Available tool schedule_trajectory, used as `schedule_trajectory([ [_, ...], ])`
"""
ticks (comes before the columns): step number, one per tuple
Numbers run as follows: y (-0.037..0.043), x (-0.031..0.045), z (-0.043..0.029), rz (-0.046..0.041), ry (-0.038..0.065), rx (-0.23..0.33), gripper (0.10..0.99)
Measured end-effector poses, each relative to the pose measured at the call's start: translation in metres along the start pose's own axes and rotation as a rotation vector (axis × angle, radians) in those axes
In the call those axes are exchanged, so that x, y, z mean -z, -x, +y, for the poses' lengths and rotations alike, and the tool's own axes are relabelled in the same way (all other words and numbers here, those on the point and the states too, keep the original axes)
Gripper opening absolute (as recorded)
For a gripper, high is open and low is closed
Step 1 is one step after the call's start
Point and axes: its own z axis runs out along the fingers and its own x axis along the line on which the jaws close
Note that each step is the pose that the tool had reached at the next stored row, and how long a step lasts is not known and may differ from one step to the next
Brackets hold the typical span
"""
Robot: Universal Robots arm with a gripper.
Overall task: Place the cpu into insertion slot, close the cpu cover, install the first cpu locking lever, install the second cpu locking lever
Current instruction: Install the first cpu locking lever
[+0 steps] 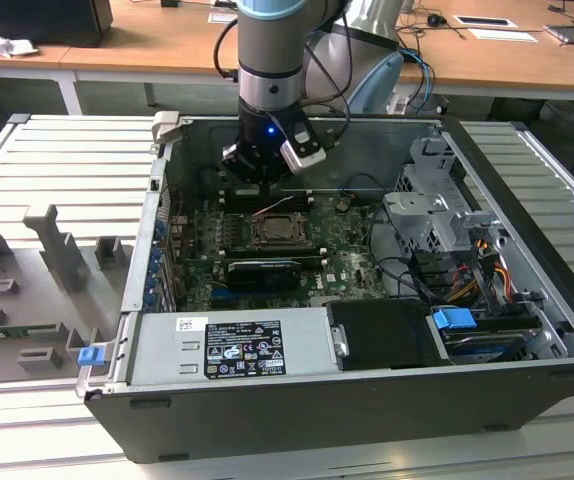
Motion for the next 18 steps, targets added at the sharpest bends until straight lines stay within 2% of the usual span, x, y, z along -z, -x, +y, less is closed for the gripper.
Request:
schedule_trajectory([
  [6,0.0015,-0.001,-0.0001,0.0031,0.0,0.035,0.106],
  [15,0.0115,-0.0046,0.0017,0.0036,-0.001,0.038,0.106],
  [18,0.0151,-0.0062,0.0014,0.004,-0.01,0.037,0.106],
])
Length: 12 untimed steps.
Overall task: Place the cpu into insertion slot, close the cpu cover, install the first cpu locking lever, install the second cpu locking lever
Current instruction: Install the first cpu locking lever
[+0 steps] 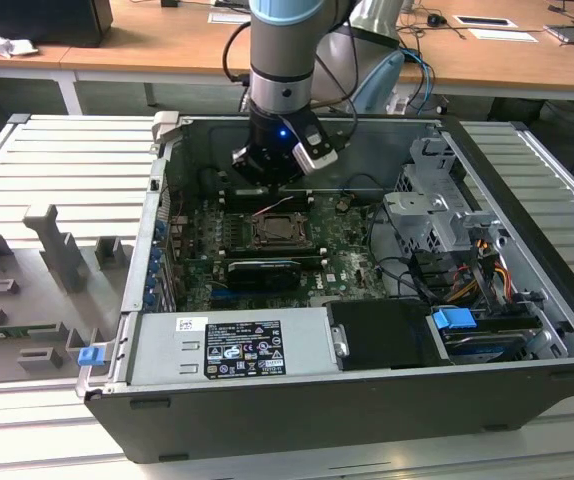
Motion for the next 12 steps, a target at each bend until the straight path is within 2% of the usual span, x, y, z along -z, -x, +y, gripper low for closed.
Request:
schedule_trajectory([
  [5,0.008,-0.0021,-0.0008,0.001,-0.011,-0.001,0.106],
  [9,0.0165,-0.0048,-0.001,0.0009,-0.012,-0.002,0.106],
  [12,0.0188,-0.0076,-0.001,0.0009,-0.012,-0.002,0.106],
])
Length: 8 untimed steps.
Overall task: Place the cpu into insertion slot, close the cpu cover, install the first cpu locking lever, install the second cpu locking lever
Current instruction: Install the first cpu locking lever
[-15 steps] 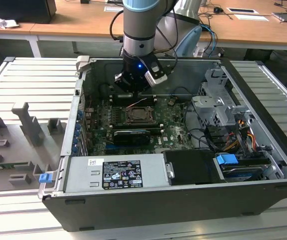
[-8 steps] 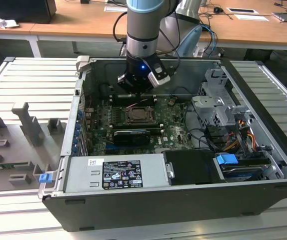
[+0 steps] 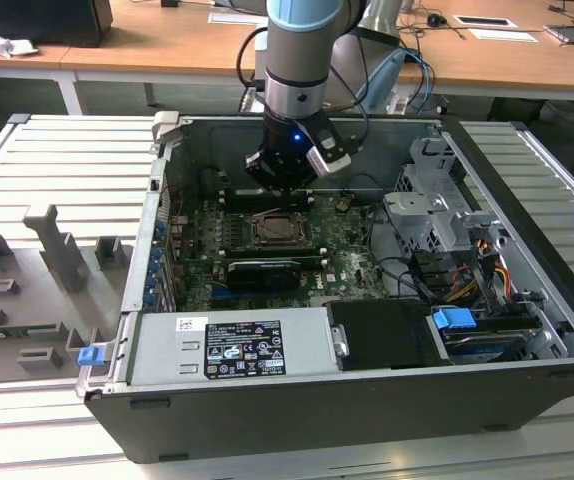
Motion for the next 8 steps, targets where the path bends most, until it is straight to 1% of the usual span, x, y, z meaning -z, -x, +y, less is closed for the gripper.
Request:
schedule_trajectory([
  [8,0.0036,-0.0059,0.0004,0.0001,0.0,0.0,0.106],
])
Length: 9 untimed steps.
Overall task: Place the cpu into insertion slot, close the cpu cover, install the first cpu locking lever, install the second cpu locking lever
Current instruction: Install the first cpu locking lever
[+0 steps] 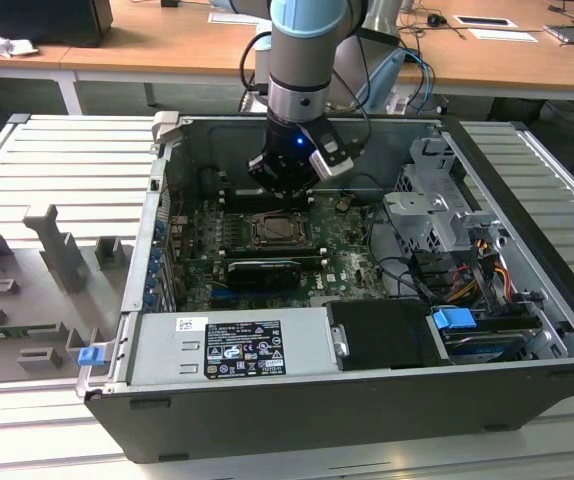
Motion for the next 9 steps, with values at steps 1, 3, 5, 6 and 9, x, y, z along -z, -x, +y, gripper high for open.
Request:
schedule_trajectory([
  [1,0.0003,-0.0005,-0.0001,-0.0001,0.0,0.0,0.106],
  [3,0.0006,-0.0017,-0.0002,0.0,0.0,0.0,0.106],
  [5,0.0006,-0.0025,-0.0002,0.0,-0.001,0.0,0.106],
  [6,0.0009,-0.0033,-0.0003,0.0003,-0.003,0.0,0.106],
  [9,0.0012,-0.0044,-0.0004,0.0007,-0.007,0.0,0.106],
])
